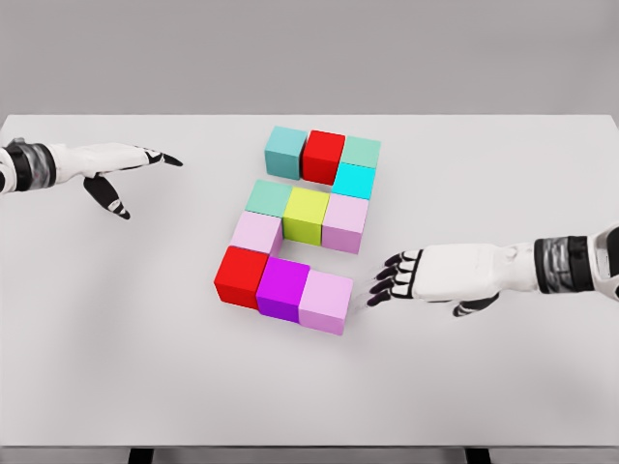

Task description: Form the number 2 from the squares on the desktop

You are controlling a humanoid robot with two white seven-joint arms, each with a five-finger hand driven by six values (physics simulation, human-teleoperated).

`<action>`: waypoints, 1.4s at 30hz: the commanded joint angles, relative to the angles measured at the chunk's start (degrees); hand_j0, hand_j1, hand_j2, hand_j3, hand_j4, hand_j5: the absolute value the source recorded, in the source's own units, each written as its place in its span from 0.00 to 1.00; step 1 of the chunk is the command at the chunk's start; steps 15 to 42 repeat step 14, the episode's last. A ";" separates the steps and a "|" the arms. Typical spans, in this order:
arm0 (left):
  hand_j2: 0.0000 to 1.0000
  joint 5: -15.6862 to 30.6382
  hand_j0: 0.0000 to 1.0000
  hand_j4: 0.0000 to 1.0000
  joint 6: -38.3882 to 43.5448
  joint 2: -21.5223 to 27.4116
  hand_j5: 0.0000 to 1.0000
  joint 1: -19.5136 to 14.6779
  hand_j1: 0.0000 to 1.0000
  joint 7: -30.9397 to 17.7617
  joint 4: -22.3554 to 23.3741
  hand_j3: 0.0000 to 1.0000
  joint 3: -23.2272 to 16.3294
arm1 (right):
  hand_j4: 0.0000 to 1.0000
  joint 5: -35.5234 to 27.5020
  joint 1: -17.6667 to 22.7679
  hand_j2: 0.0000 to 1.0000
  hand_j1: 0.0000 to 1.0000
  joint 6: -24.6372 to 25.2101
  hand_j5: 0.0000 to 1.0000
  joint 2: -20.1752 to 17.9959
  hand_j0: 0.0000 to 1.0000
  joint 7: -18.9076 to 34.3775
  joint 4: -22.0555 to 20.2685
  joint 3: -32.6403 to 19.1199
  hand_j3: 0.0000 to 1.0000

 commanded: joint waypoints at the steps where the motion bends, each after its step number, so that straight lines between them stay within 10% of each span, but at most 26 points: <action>1: 1.00 0.34 1.00 1.00 0.13 -0.02 1.00 0.00 1.00 0.02 -0.02 1.00 0.14 | 1.00 -0.13 0.09 1.00 1.00 0.16 1.00 -2.54 1.00 -0.02 -0.01 -3.27 1.00; 5: 1.00 0.34 1.00 1.00 0.13 -0.02 1.00 0.00 1.00 0.02 -0.02 1.00 0.14 | 1.00 -2.50 2.37 1.00 1.00 0.16 1.00 -2.45 1.00 -0.02 0.17 -16.81 1.00; 42: 1.00 0.34 1.00 1.00 0.13 -0.02 1.00 0.09 1.00 0.02 -0.02 1.00 0.14 | 1.00 -3.82 2.37 1.00 1.00 0.16 1.00 -1.75 1.00 -0.02 0.17 -16.90 1.00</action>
